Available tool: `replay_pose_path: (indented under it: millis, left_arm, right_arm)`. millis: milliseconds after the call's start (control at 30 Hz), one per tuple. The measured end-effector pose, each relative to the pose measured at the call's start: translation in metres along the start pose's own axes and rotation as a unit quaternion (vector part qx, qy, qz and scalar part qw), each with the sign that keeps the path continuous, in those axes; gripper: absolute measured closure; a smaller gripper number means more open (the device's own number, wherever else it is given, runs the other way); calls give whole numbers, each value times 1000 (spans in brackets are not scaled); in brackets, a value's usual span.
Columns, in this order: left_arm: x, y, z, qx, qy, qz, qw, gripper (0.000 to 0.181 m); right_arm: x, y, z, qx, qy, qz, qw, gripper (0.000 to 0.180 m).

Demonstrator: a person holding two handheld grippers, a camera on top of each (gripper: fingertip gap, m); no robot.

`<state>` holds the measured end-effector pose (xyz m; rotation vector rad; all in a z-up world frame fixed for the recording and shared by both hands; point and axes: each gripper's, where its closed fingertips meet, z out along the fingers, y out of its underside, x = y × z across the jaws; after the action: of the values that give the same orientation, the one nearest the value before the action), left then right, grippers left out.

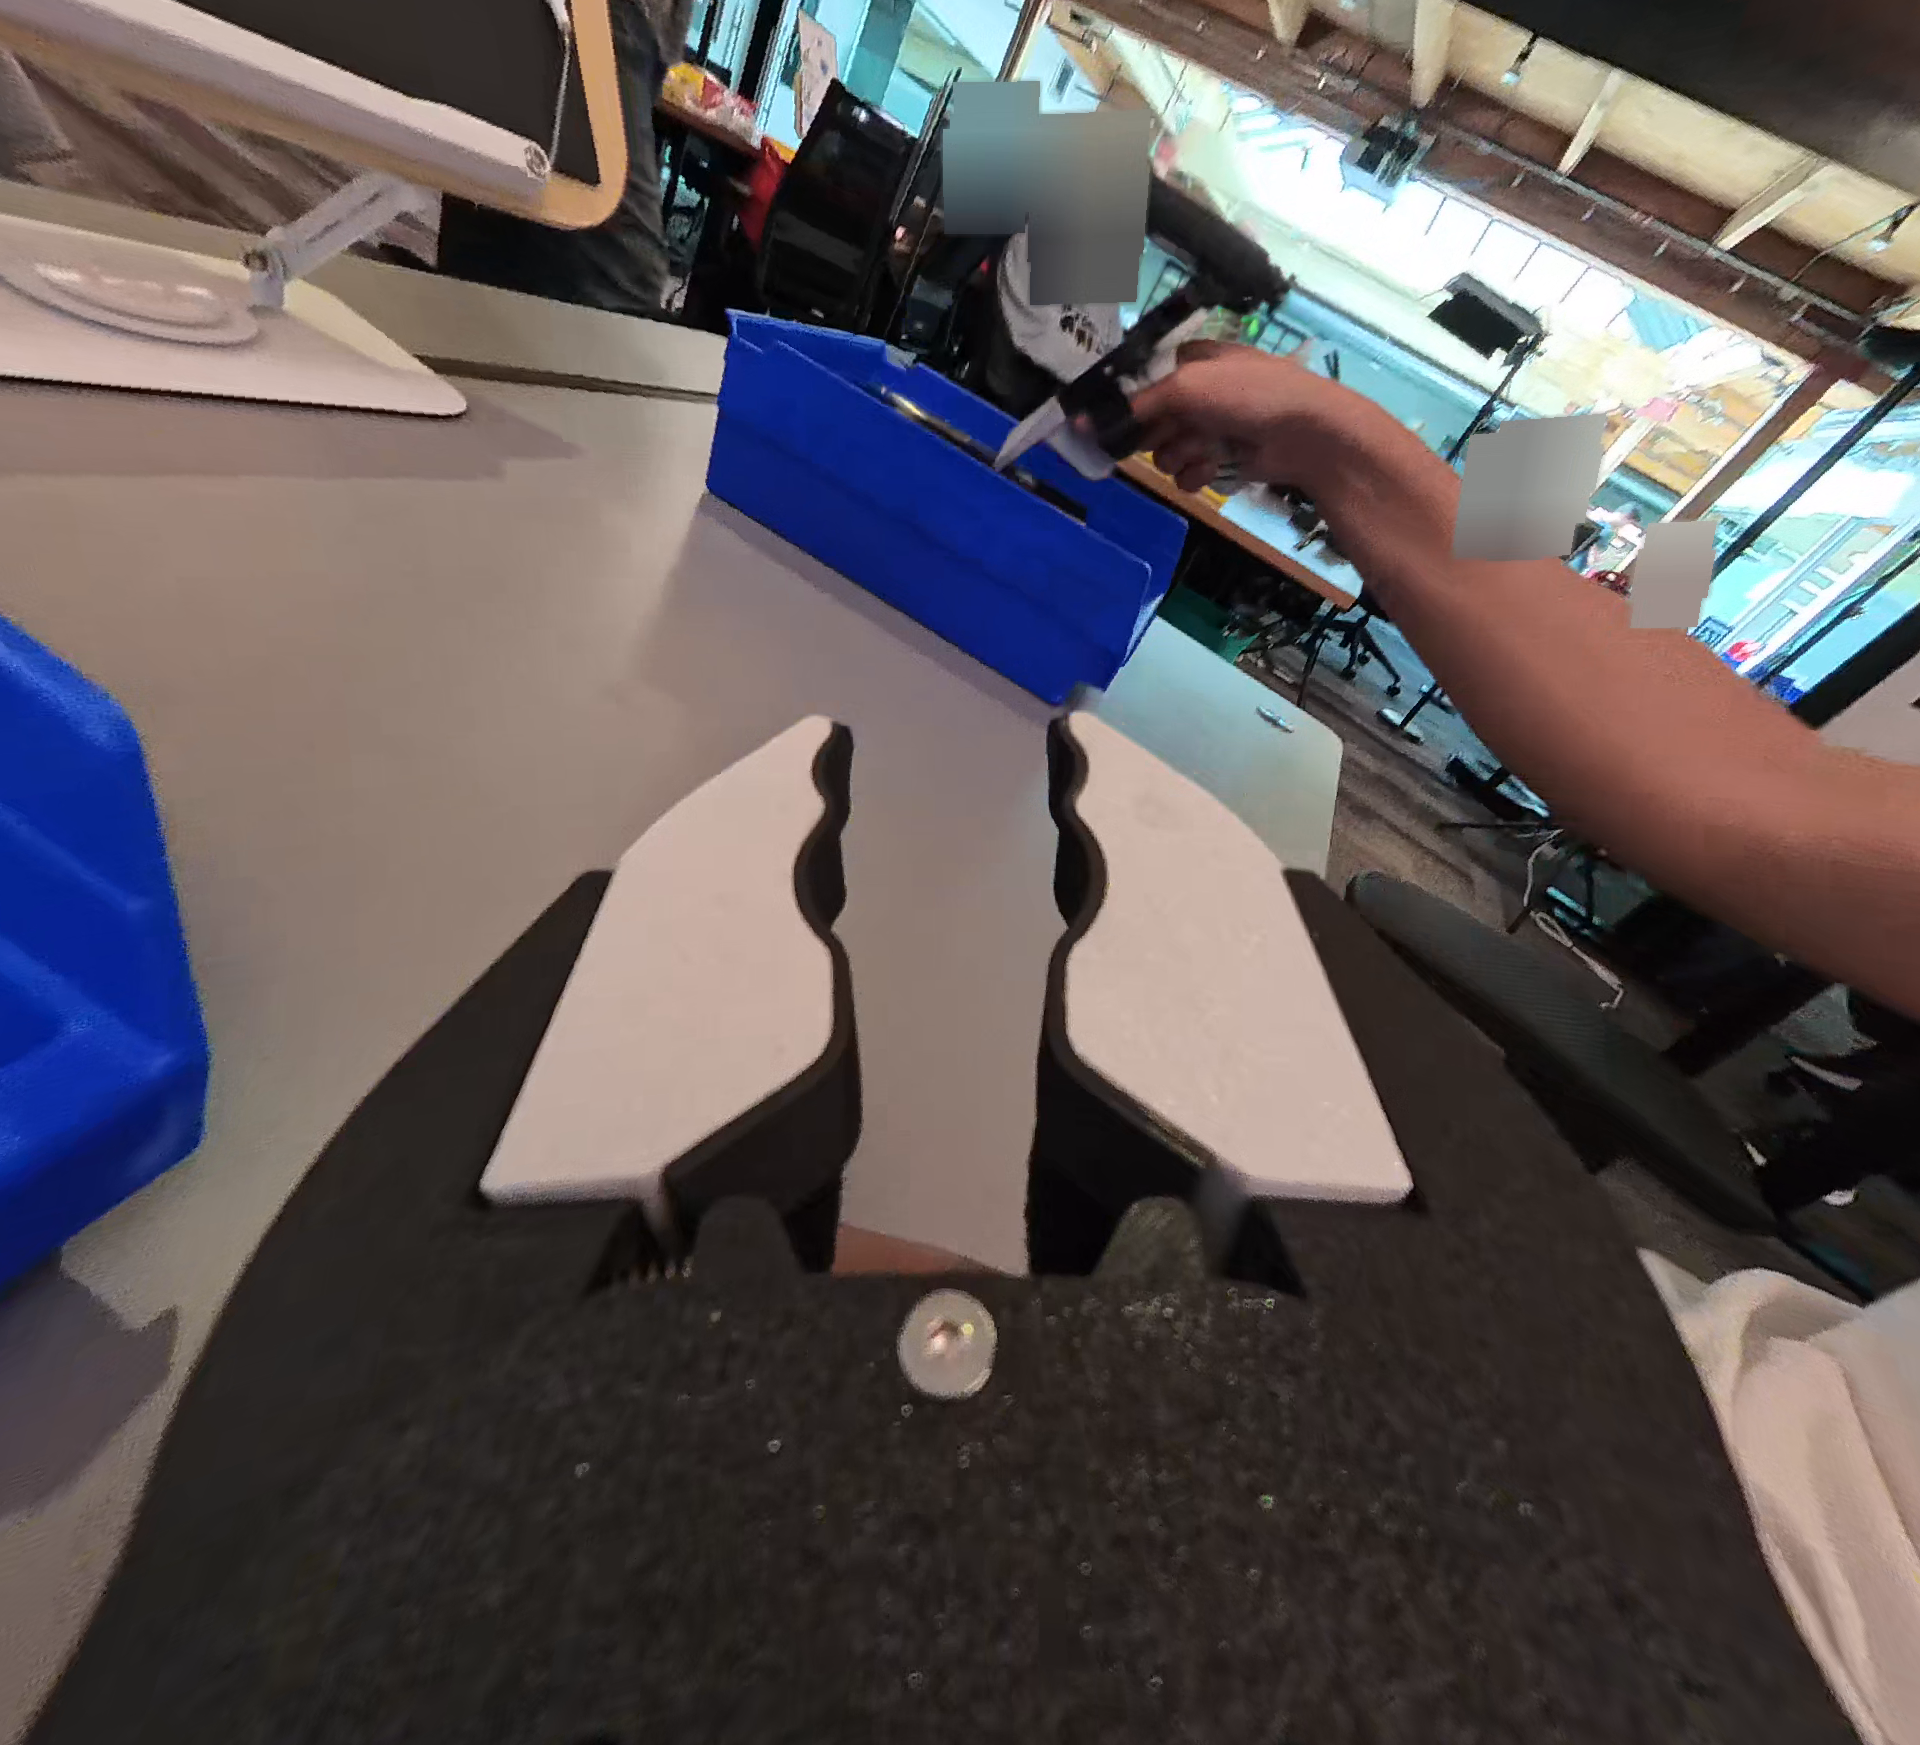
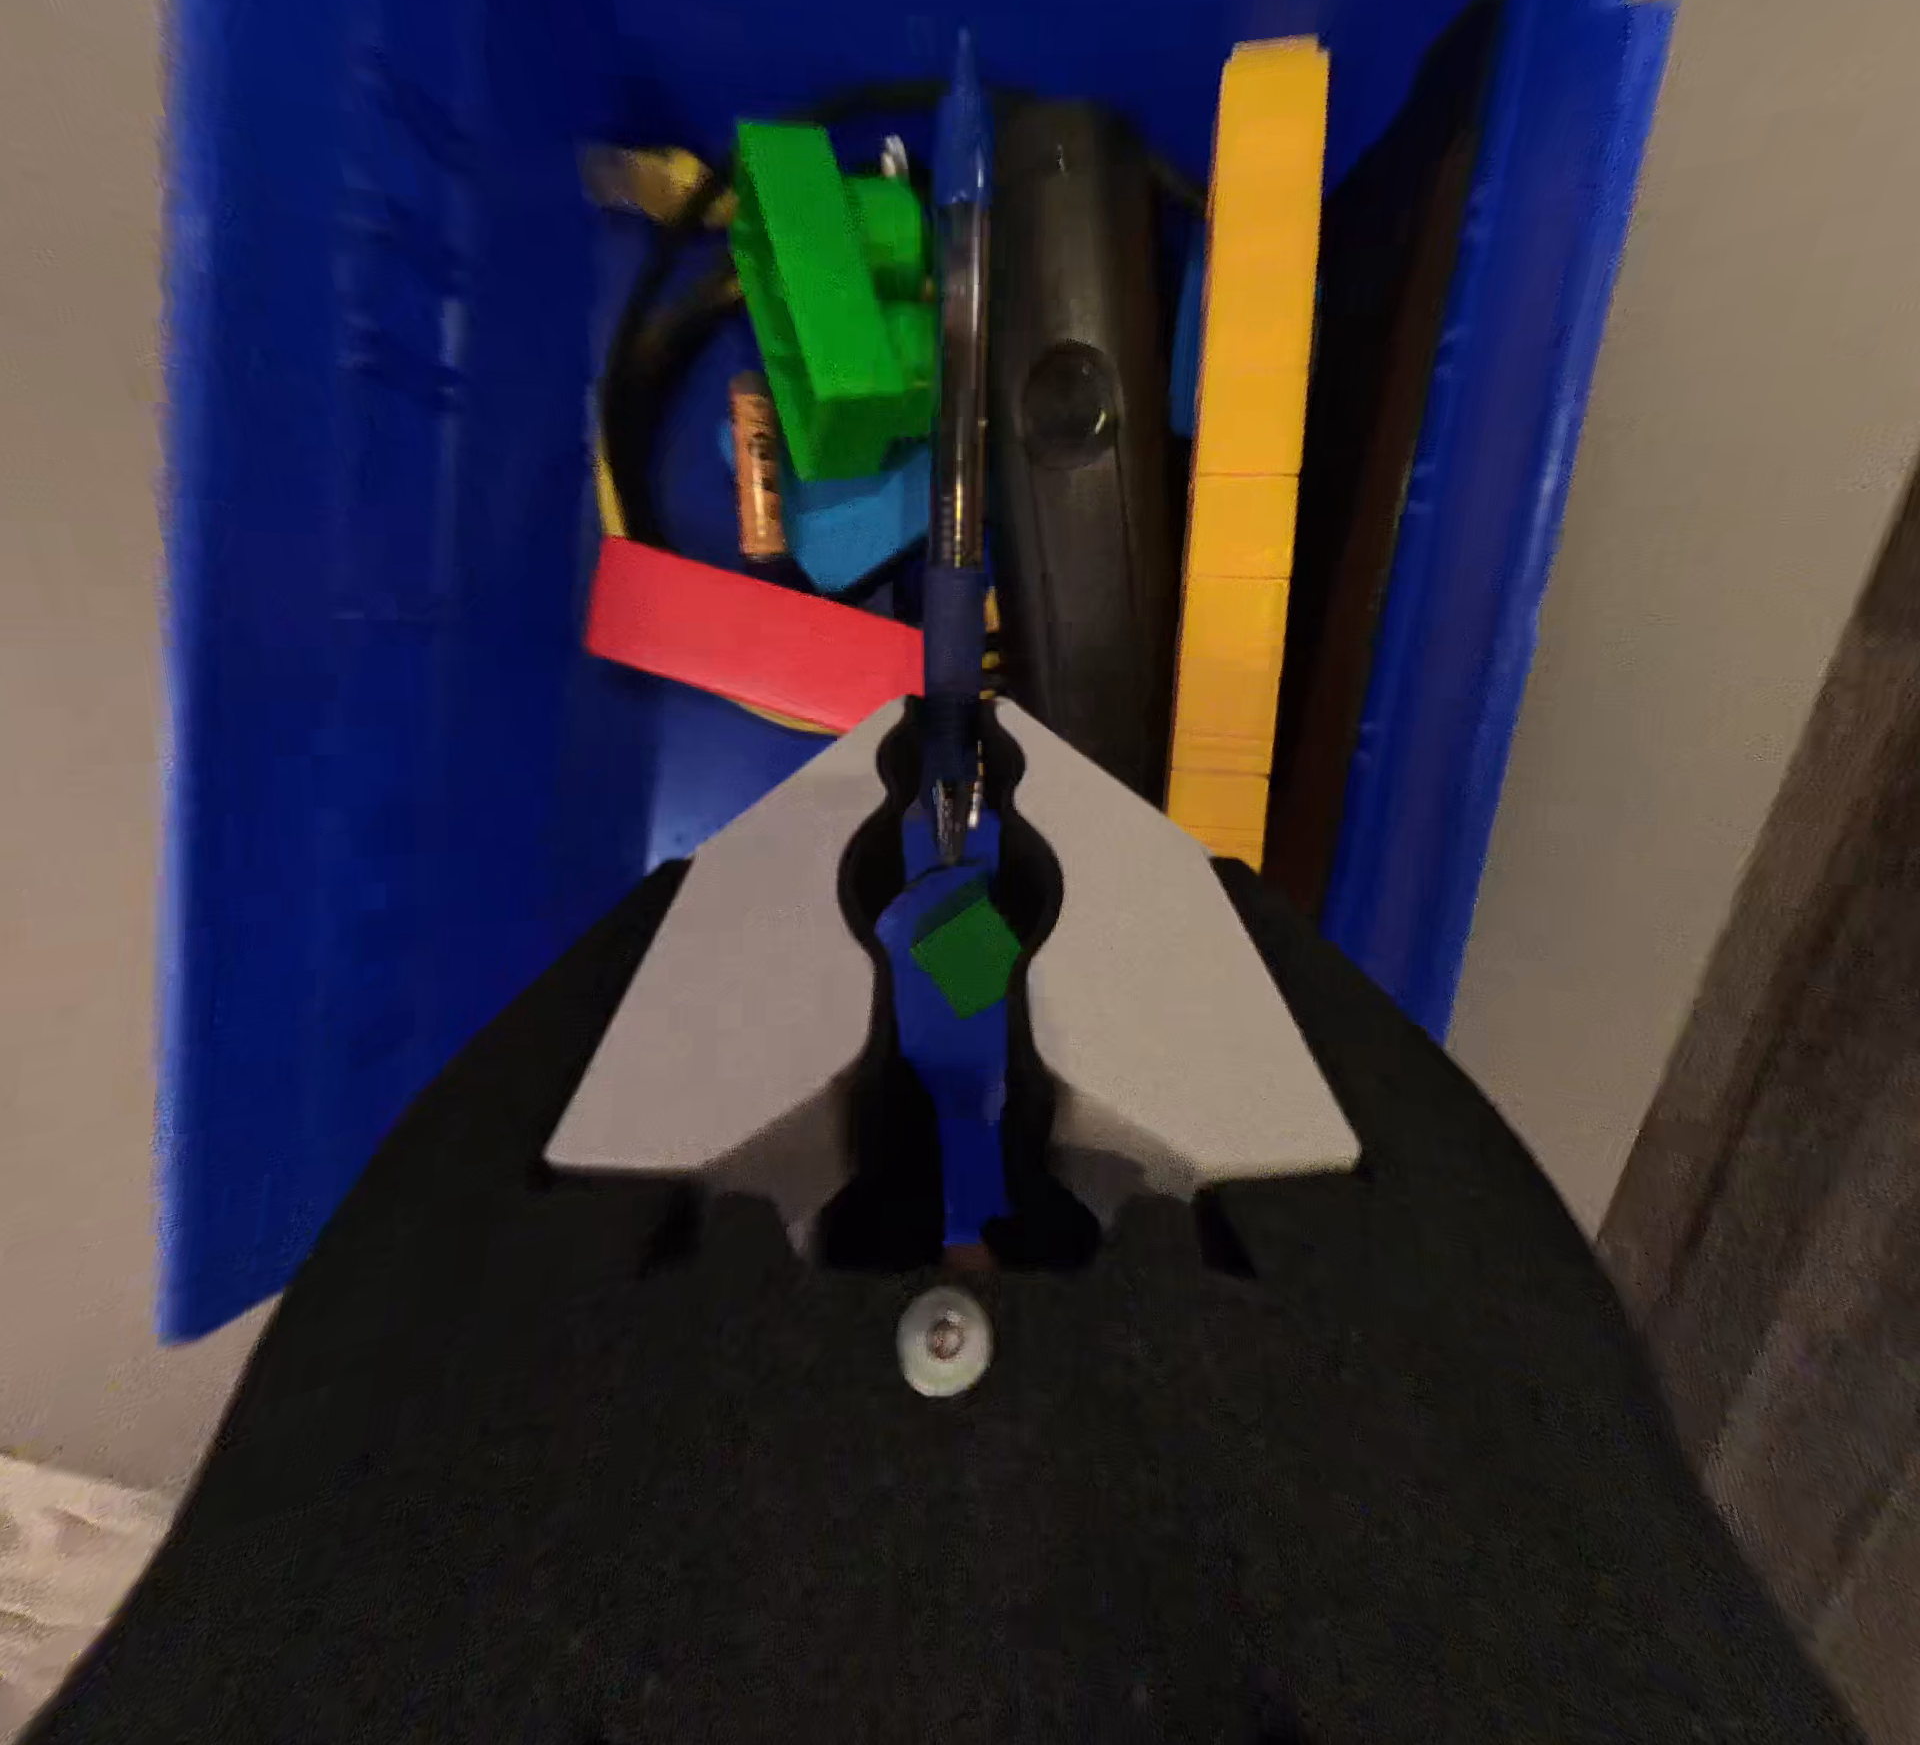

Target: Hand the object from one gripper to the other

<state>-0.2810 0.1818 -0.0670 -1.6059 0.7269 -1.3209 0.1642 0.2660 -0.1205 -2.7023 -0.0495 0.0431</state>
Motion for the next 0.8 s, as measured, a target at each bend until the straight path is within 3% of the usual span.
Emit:
replay_pose_path:
  millis: [167, 300, 433, 533, 633, 733, 800]
  left_arm:
    - [0, 7, 0, -22, -13, 33, 999, 145]
    - [2, 17, 1, -49, -28, 83, 995, 145]
    - [-4, 29, 0, -88, -68, 125, 986, 144]
    - [-25, 35, -3, -97, -141, 88, 981, 146]
    - [-35, 42, -4, -110, -173, 50, 977, 144]
    - [-40, 34, 10, -72, -195, -6, 978, 140]
    - [-38, 29, 22, -82, -188, -9, 979, 140]
  right_arm:
    - [5, 7, 38, -66, -20, 7, 998, 170]
    - [4, 0, 41, -50, -24, -1, 998, 160]
    - [2, 0, 28, -19, -12, -21, 1000, 147]
    - [-18, -2, -11, 60, -3, -27, 998, 145]
    - [-105, -13, -64, 227, -71, -51, 970, 144]
    - [-241, 4, -88, 374, -244, -61, 893, 145]
    - [-300, 21, -75, 428, -302, -54, 850, 145]
